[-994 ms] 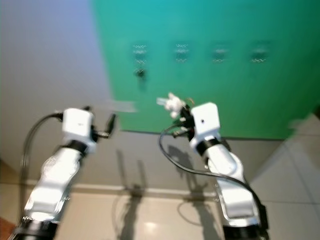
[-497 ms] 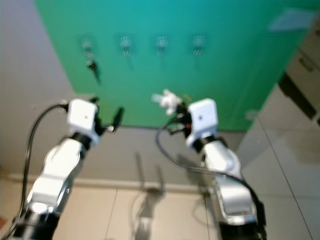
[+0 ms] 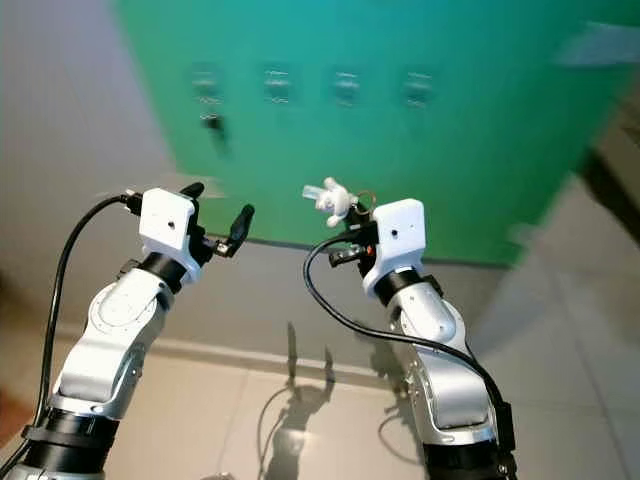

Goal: Hang keys on a hook

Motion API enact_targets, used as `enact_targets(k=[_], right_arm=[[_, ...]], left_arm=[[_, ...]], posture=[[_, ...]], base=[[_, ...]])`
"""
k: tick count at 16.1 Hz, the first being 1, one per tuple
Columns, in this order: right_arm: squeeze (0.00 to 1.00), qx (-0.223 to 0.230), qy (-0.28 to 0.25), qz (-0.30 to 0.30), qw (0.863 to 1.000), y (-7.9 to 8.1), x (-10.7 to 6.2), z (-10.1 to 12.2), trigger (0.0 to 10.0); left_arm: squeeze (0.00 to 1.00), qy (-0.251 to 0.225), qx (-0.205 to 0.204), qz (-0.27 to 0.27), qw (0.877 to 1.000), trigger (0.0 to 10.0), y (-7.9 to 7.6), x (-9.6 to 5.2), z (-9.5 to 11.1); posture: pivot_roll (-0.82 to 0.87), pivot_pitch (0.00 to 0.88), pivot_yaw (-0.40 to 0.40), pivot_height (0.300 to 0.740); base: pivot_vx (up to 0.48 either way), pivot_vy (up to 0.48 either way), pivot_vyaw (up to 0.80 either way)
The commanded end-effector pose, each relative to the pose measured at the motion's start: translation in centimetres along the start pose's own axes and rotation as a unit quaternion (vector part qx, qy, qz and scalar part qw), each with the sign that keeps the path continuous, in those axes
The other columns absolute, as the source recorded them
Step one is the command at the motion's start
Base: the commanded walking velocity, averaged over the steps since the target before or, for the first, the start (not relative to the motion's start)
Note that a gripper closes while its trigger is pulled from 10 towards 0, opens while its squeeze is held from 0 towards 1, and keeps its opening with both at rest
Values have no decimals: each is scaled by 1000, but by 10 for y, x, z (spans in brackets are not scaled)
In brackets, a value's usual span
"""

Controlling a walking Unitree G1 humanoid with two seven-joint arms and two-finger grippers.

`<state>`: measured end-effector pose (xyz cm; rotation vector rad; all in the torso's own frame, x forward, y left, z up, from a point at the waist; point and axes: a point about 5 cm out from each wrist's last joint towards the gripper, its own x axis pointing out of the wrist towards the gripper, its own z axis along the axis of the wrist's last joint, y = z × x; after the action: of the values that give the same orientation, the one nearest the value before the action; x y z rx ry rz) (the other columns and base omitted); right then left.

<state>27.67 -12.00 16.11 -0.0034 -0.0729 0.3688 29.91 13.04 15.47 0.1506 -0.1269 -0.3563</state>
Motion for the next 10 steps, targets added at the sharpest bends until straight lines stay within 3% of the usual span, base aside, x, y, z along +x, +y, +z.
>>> enact_targets(k=[1,10], right_arm=[[0,-2,-9,7,1000,2,3,5,10000],[0,-12,-17,31,999,3,2,7,10000]], left_arm=[[0,-6,3,-3,1000,10000,2,-1,5],[0,0,-1,-32,999,10000,-4,-3,2]], posture=[[-45,0,61,740],[-43,0,70,740]], base=[[304,0,800],[311,0,0]])
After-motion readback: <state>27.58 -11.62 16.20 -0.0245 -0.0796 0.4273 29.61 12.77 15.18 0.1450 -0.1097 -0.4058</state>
